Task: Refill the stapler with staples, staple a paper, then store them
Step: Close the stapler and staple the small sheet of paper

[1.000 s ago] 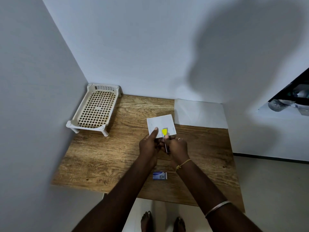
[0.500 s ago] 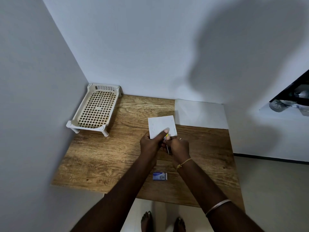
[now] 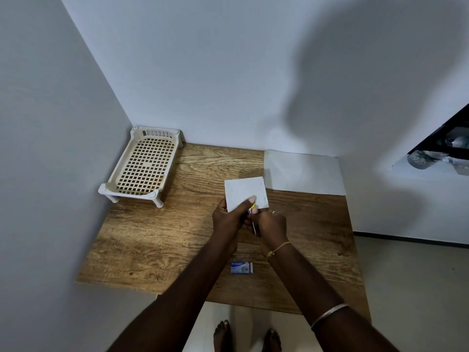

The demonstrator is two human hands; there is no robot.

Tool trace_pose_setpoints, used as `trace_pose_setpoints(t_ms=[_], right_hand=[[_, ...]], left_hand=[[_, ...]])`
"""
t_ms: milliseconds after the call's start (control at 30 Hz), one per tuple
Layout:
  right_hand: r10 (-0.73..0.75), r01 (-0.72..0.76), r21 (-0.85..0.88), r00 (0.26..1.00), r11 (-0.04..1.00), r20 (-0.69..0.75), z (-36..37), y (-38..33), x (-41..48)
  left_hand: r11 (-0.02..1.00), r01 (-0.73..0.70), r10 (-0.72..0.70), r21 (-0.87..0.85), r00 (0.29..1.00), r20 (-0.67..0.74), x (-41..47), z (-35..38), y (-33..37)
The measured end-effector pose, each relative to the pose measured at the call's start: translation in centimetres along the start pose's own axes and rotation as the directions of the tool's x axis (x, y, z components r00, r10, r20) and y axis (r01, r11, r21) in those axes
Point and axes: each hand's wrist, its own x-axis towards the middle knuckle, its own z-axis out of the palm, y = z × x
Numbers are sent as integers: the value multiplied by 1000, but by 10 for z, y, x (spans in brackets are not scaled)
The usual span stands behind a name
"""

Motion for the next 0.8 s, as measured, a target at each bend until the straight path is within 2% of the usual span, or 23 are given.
trace_pose_setpoints(t_ms=[233, 333, 500, 800], right_hand=[[-9, 9, -50, 1000, 999, 0, -1, -6, -1], [-6, 5, -91, 1000, 996, -15, -2, -6, 0], [14, -17, -50, 999, 999, -51, 0, -2, -2], [-73, 77, -72, 996, 994, 56, -4, -2, -2]], left_hand=[[999, -37, 36, 40, 999, 17, 2, 0, 1], [998, -48, 49, 46, 999, -15, 0, 1, 0], [997, -67, 69, 32, 995, -66, -2, 4, -7], [998, -8, 7, 58, 1000, 11, 4, -1, -2]])
